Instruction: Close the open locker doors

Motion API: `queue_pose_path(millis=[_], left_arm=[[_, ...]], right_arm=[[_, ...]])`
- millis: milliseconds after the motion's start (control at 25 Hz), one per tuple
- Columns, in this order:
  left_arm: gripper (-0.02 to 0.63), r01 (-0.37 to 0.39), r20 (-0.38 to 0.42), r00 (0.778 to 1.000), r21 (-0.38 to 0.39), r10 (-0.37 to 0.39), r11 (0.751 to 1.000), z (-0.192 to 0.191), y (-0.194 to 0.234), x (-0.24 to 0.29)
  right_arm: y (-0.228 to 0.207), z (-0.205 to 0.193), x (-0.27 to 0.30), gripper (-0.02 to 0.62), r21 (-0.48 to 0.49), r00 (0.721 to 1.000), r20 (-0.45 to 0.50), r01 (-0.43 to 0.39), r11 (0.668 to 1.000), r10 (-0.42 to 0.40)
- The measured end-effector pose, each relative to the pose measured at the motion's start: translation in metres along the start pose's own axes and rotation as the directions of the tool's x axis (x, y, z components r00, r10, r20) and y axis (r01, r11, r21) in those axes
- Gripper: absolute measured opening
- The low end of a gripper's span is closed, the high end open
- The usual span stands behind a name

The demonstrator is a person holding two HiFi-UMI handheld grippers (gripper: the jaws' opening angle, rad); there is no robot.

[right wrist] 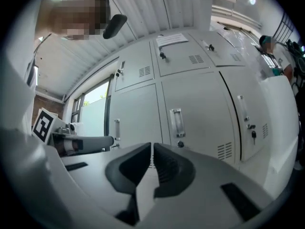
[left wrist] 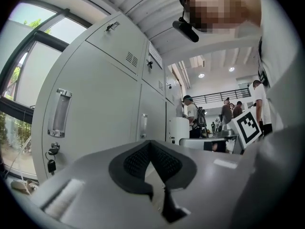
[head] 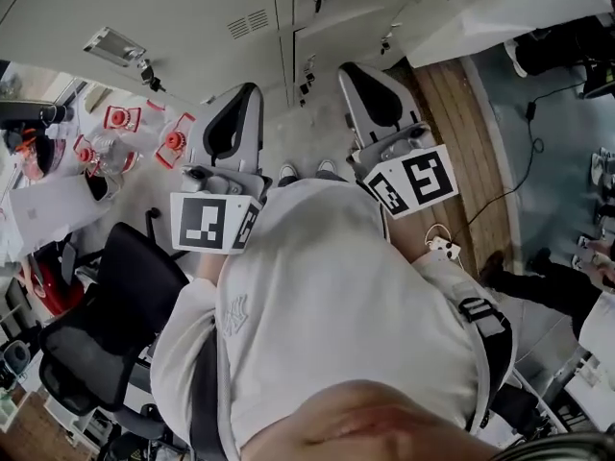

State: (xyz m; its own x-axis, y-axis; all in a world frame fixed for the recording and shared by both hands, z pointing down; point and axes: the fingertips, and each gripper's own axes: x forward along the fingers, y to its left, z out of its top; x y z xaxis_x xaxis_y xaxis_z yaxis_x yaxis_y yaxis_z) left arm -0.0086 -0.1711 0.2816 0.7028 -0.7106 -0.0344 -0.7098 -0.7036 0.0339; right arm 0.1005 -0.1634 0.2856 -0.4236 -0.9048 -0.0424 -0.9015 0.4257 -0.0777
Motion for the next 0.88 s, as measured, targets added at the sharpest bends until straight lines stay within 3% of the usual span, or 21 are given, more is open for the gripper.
queue_pose_path(millis=[200, 880], left_arm=[[0.002, 0.033, -0.005, 0.999, 0.000, -0.033, 0.999, -0.001, -0.008, -0.009], [0.002, 0.013, 0.013, 1.000, -0.002, -0.013, 1.000, 0.001, 0.010, -0.028]], right_arm=[[0.014, -0.016, -0.007, 0.021, 0.026, 0.999, -0.046, 0.004, 1.000, -0.003], [0.038, -0.008, 0.006, 0.020, -0.012, 1.000, -0.023, -0.019, 1.000, 0.019]])
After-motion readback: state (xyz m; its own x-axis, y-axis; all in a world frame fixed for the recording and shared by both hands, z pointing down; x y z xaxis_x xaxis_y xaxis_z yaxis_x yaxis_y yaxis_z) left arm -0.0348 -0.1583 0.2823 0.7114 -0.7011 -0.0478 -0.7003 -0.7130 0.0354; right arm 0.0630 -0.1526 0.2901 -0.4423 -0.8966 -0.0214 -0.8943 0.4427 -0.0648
